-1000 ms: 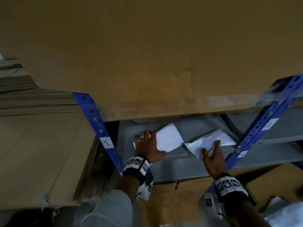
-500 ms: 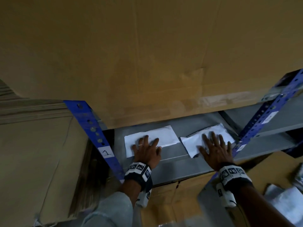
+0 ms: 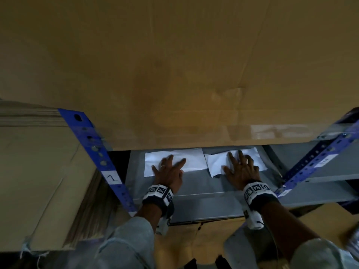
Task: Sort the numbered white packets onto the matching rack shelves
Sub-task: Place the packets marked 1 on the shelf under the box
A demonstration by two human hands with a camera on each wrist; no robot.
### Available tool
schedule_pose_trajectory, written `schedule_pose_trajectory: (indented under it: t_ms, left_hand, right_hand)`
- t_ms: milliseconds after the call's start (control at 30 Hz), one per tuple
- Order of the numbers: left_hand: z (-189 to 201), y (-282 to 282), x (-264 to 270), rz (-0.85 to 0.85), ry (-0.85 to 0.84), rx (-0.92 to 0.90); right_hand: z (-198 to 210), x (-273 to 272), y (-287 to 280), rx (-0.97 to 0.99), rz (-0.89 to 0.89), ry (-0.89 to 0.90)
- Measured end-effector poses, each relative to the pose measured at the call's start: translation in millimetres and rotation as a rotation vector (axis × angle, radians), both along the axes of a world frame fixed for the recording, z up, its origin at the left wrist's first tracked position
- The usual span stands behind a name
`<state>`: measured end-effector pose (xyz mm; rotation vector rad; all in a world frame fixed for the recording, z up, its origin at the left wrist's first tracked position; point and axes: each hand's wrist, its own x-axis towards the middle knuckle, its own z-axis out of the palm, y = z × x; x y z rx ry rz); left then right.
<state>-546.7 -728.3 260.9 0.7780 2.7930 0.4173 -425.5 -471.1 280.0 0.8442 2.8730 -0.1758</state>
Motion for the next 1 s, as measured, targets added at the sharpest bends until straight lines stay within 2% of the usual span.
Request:
schedule_pose_trajectory:
  t_ms: [233, 433, 600, 700, 767, 867, 900, 1000]
  left_hand:
    - [0.0, 11.7, -12.7, 0.0, -0.013, 0.01]
    - [27.1, 39.4, -22.8, 0.045, 0.027, -0.144]
    - [52.4, 76.0, -28.8, 0.05, -0.14, -0.257]
    - [51.3, 94.2, -27.4, 0.078, -0.179, -0.342]
    - [42.2, 102.7, -30.6, 0.069, -0.154, -0.225]
    - [35.9, 115.1, -32.3, -0.042, -0.203, -0.015]
    - [34.6, 120.8, -31.4, -0.081, -0.215, 0.005]
    - [29.1, 137.6, -29.9, -0.138, -0.116, 0.003]
  right_hand:
    - [-4.0, -27.4, 22.4, 0.011, 0.03, -0.058]
    - [4.9, -51.1, 31.2, 0.033, 0.043, -0.151]
    - [14.1, -59.7, 50.1, -0.009, 0.006, -0.175]
    - [4.0, -62.7, 67.6, -0.062, -0.024, -0.199]
    - [-0.3, -64.1, 73.3, -0.091, -0.043, -0.206]
    - [0.7, -65.9, 71.9, -0.101, -0.058, -0.204]
    - [3.6, -66.0, 71.4, -0.114, -0.046, -0.22]
    - [14.0, -64.6, 72.8, -0.162, -0.021, -0.269]
